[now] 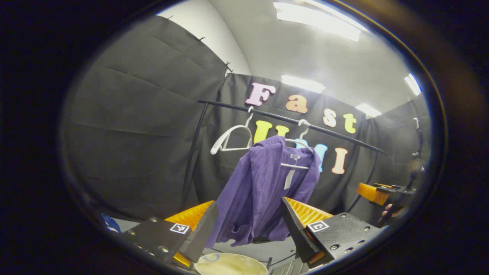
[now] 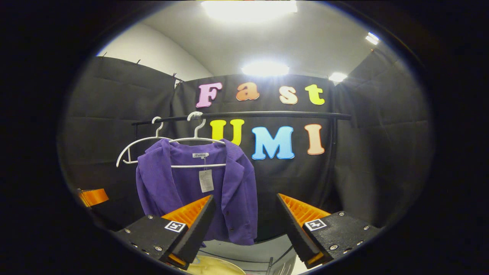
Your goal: Grasp the clothes on the hanger with both hands and then place them into the laundry hamper below.
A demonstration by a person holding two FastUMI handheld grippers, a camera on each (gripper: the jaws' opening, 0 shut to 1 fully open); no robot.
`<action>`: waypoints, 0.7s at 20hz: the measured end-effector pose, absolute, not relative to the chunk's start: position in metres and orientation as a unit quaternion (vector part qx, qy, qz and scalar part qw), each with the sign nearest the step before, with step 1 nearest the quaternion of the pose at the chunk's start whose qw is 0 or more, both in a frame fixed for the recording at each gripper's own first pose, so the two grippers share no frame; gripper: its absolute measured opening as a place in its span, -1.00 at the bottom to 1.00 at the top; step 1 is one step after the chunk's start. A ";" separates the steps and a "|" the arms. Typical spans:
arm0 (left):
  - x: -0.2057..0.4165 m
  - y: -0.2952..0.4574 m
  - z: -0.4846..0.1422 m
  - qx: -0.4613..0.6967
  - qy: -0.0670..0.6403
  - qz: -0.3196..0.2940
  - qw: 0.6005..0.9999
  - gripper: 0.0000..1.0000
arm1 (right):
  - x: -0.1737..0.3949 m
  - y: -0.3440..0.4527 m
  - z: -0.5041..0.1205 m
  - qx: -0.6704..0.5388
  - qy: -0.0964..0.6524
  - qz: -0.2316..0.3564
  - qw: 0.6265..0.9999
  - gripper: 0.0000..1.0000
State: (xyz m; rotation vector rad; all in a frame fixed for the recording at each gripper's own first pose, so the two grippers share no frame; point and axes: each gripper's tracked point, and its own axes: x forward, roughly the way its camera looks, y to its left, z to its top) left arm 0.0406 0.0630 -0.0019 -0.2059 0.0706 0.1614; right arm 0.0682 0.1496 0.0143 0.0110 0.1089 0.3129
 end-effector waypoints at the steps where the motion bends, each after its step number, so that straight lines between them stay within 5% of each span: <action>1: 0.047 0.064 -0.002 -0.106 0.036 0.091 0.990 0.89 | 0.078 0.159 0.016 0.012 0.053 0.169 0.984 0.90; 2: 0.050 0.065 -0.003 -0.106 0.037 0.101 0.988 1.00 | 0.089 0.168 0.015 0.016 0.057 0.182 0.981 0.94; 11: 0.125 0.031 0.020 -0.070 0.009 0.116 0.991 0.93 | 0.173 0.225 0.004 0.037 0.077 0.266 0.960 0.93; 14: 0.171 0.019 0.015 -0.063 0.015 0.115 0.991 1.00 | 0.207 0.225 -0.007 0.039 0.079 0.253 0.963 0.93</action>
